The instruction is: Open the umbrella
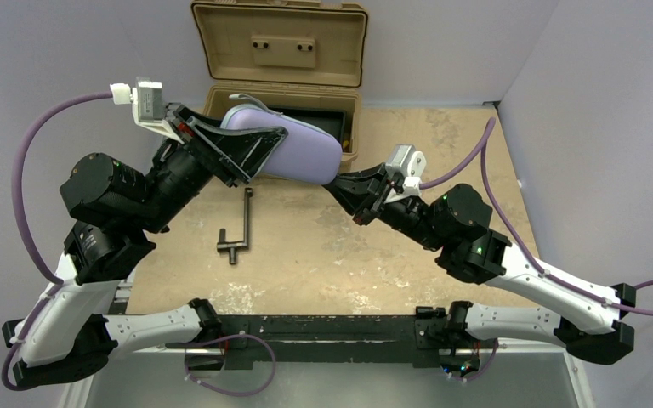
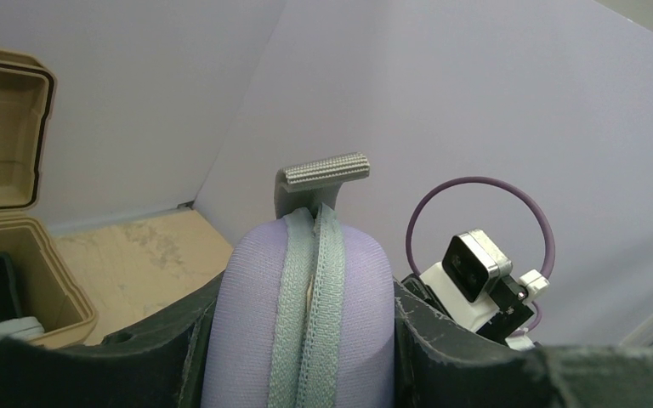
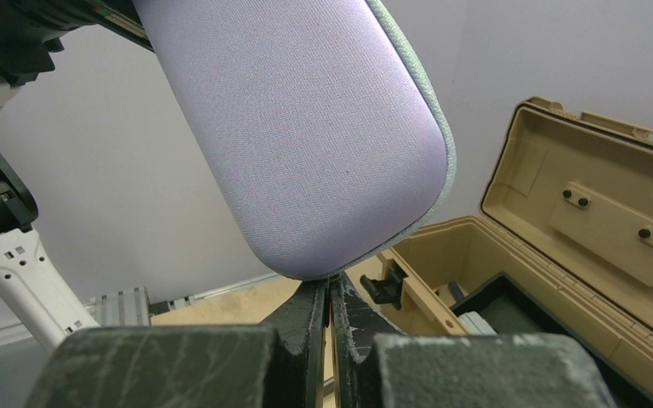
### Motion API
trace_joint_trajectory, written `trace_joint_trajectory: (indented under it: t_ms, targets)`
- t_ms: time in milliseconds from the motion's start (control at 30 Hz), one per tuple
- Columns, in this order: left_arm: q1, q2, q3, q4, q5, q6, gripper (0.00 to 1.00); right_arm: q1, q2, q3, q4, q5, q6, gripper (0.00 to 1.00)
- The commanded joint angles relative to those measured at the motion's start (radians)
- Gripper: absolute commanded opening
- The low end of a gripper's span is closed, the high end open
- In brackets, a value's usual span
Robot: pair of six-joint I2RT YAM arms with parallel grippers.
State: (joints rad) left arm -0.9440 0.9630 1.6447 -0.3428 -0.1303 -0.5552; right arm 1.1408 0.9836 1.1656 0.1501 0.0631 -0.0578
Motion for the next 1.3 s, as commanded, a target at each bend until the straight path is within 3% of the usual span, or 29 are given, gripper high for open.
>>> trace_joint_trajectory:
  t_ms: [0, 567, 933, 1267]
  targets:
    - [-0.001, -0.01, 0.067, 0.02, 0.013, 0.019, 0.0, 0.009, -0.001, 0.054, 0.039, 0.05, -0.017, 0.0]
    - [0.0, 0.005, 0.226, -0.267, 0.164, 0.032, 0.0, 0.01, -0.001, 0.076, -0.024, 0.185, -0.139, 0.0]
    - [0.0, 0.083, 0.436, -0.608, 0.267, 0.049, 0.0, 0.024, 0.01, 0.133, -0.089, 0.168, -0.218, 0.0]
    - [0.002, 0.198, 0.578, -0.841, 0.402, 0.003, 0.0, 0.163, 0.057, 0.177, -0.147, 0.27, -0.294, 0.0]
